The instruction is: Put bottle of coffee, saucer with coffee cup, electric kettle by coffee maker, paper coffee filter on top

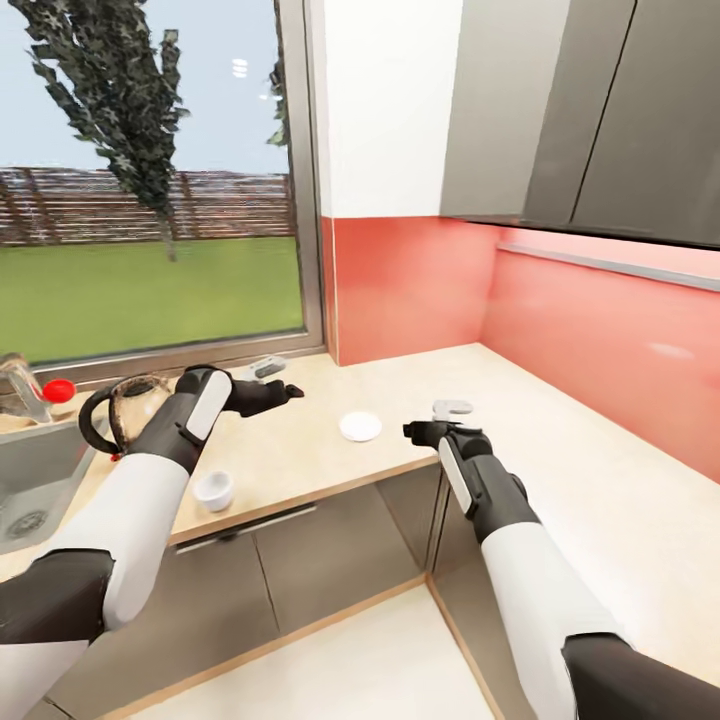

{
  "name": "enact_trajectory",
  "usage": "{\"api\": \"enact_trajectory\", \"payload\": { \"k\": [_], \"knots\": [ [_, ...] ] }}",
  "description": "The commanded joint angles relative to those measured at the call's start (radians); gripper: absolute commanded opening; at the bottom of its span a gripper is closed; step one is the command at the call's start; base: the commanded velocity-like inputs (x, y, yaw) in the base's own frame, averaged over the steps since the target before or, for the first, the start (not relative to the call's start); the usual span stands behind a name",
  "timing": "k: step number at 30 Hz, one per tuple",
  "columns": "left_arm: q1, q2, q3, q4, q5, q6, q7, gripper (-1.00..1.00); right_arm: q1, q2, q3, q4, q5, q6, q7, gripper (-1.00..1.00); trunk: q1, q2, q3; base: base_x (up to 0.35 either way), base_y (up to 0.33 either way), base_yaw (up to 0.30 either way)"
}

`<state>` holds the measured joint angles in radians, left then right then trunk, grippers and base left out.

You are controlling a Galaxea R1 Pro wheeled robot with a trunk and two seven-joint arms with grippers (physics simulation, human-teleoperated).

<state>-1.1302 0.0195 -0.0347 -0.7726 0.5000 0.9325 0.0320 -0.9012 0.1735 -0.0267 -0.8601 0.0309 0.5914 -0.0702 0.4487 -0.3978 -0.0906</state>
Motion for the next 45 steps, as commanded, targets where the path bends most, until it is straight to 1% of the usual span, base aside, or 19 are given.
{"api": "enact_trajectory", "payload": {
  "k": [1,6,7,8,9,10,13,15,22,27,34,38,39,40,42,43,45],
  "knots": [
    [0.001,0.001,-0.004,-0.001,0.005,0.002,0.003,1.0,-0.001,0.001,-0.002,0.002,0.003,0.005,0.0,1.0,0.001,-0.002,-0.002,0.338,0.001,0.099],
    [0.01,-0.005,-0.004,0.005,0.006,0.003,0.002,1.0,-0.001,0.001,-0.002,0.044,0.003,0.005,0.004,1.0,0.001,-0.002,-0.002,0.338,-0.056,0.028],
    [0.01,-0.006,-0.005,0.006,0.006,0.003,0.002,1.0,-0.001,0.001,-0.002,0.054,0.003,0.005,0.014,1.0,0.001,-0.002,-0.002,0.338,-0.099,0.005],
    [0.011,-0.008,-0.017,0.007,0.006,0.004,0.002,1.0,-0.001,0.001,-0.002,0.072,0.003,0.005,0.075,1.0,0.001,-0.002,-0.002,0.338,-0.122,0.002],
    [0.011,-0.008,-0.019,0.007,0.006,0.004,0.002,1.0,-0.001,0.001,-0.002,0.075,0.003,0.006,0.09,1.0,0.001,-0.002,-0.002,0.338,-0.125,0.001],
    [0.011,-0.009,-0.023,0.007,0.007,0.004,0.002,1.0,-0.001,0.001,-0.002,0.082,0.004,0.005,0.12,1.0,0.001,-0.002,-0.002,0.338,-0.129,0.001],
    [0.012,-0.01,-0.027,0.008,0.007,0.004,0.002,1.0,-0.001,0.001,-0.002,0.098,0.005,0.005,0.166,1.0,0.001,-0.002,-0.002,0.338,-0.123,0.001],
    [0.012,-0.01,-0.029,0.01,0.008,0.004,0.002,1.0,-0.001,0.001,-0.003,0.115,0.006,0.005,0.183,1.0,0.001,-0.002,-0.002,0.339,-0.048,0.0],
    [0.016,-0.01,-0.03,0.014,0.012,0.004,0.001,1.0,-0.001,0.001,-0.002,0.143,0.005,0.006,0.191,1.0,0.001,-0.002,-0.002,0.336,0.038,-0.075],
    [0.042,-0.009,-0.031,0.013,0.014,0.001,0.0,1.0,-0.001,0.001,-0.001,0.175,0.005,0.007,0.191,1.0,0.001,-0.002,-0.002,0.285,0.189,-0.204],
    [0.057,-0.009,-0.031,0.014,0.015,0.0,0.001,1.0,-0.001,0.001,-0.001,0.194,0.004,0.007,0.193,1.0,0.001,-0.002,-0.002,0.063,0.051,-0.021],
    [0.077,-0.009,-0.031,0.014,0.015,0.002,-0.003,1.0,-0.001,0.001,-0.001,0.195,0.004,0.007,0.225,1.0,0.001,-0.002,-0.002,0.004,0.003,-0.093],
    [0.088,-0.009,-0.031,0.015,0.015,0.004,-0.021,1.0,-0.001,0.001,-0.001,0.196,0.004,0.007,0.268,1.0,0.001,-0.002,-0.002,0.001,0.001,-0.244],
    [0.09,-0.009,-0.032,0.015,0.015,0.005,-0.029,1.0,-0.001,0.001,-0.001,0.196,0.005,0.007,0.28,1.0,0.001,-0.002,-0.002,0.001,0.001,-0.255],
    [0.094,-0.006,-0.034,0.015,0.015,0.007,-0.071,1.0,0.0,0.001,-0.001,0.207,0.005,0.007,0.33,1.0,0.001,-0.002,-0.002,0.0,0.0,-0.276],
    [0.096,0.0,-0.035,0.018,0.009,0.009,-0.145,1.0,0.001,0.001,0.0,0.247,0.006,0.007,0.389,1.0,0.001,-0.002,-0.002,0.0,0.0,-0.239],
    [0.097,0.002,-0.036,0.024,0.007,0.009,-0.179,1.0,0.001,0.001,0.0,0.265,0.006,0.007,0.407,1.0,0.001,-0.002,-0.002,0.0,0.0,-0.138]
  ]
}}
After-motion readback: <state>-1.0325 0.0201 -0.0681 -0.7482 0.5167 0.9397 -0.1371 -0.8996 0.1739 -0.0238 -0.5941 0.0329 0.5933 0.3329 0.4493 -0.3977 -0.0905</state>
